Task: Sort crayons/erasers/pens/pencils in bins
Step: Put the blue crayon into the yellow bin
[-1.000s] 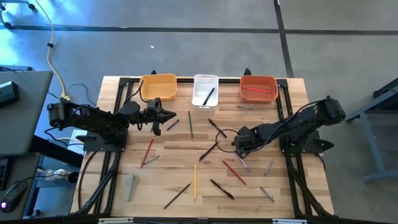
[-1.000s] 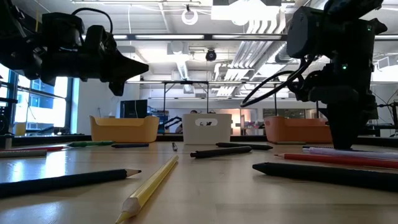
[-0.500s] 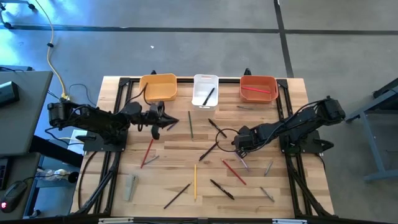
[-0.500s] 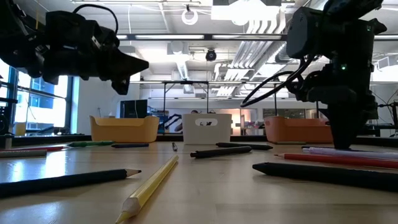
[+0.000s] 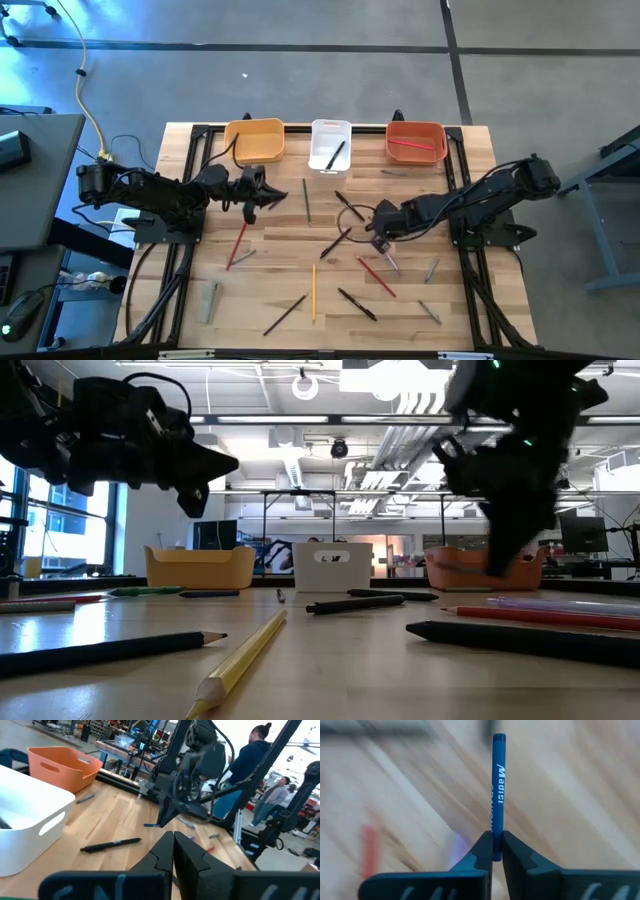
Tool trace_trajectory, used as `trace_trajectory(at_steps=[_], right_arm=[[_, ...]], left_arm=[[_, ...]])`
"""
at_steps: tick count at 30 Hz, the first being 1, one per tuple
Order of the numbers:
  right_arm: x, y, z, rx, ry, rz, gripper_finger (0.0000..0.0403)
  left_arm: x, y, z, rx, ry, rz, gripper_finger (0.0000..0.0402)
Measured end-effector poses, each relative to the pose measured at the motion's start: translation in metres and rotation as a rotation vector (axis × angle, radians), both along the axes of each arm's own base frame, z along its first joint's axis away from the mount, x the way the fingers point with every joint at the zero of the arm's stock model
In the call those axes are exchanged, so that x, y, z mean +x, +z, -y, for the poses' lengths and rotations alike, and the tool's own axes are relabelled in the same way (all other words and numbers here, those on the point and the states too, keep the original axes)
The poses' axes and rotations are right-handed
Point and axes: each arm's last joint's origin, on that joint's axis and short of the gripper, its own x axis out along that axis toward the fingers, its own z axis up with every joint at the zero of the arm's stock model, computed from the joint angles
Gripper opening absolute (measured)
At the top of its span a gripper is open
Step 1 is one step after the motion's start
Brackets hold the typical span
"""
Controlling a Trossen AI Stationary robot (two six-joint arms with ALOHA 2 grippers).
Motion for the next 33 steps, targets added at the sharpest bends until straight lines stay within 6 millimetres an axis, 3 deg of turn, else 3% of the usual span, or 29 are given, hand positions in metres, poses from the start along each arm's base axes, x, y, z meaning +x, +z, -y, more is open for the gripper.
trace_trajectory(at_steps=[9, 19, 25, 33], right_arm=[[0.051, 0.031, 0.019, -0.185, 0.147, 0.568, 0.0012], [0.089, 0.04, 0.037, -0.371, 0.27, 1.02, 0.0012], [0.102, 0.04, 0.037, -0.403, 0.329, 1.097, 0.0012], [0.112, 0.049, 0.036, -0.407, 0.359, 1.129, 0.0012]], left_arm=[[0.011, 0.015, -0.002, -0.031, -0.012, 0.054, 0.0006], [0.03, 0.038, 0.004, 0.037, -0.067, 0.129, 0.0096], [0.038, 0.046, 0.003, 0.057, 0.019, 0.151, 0.0128], [0.05, 0.057, 0.007, 0.082, -0.01, 0.184, 0.0131]])
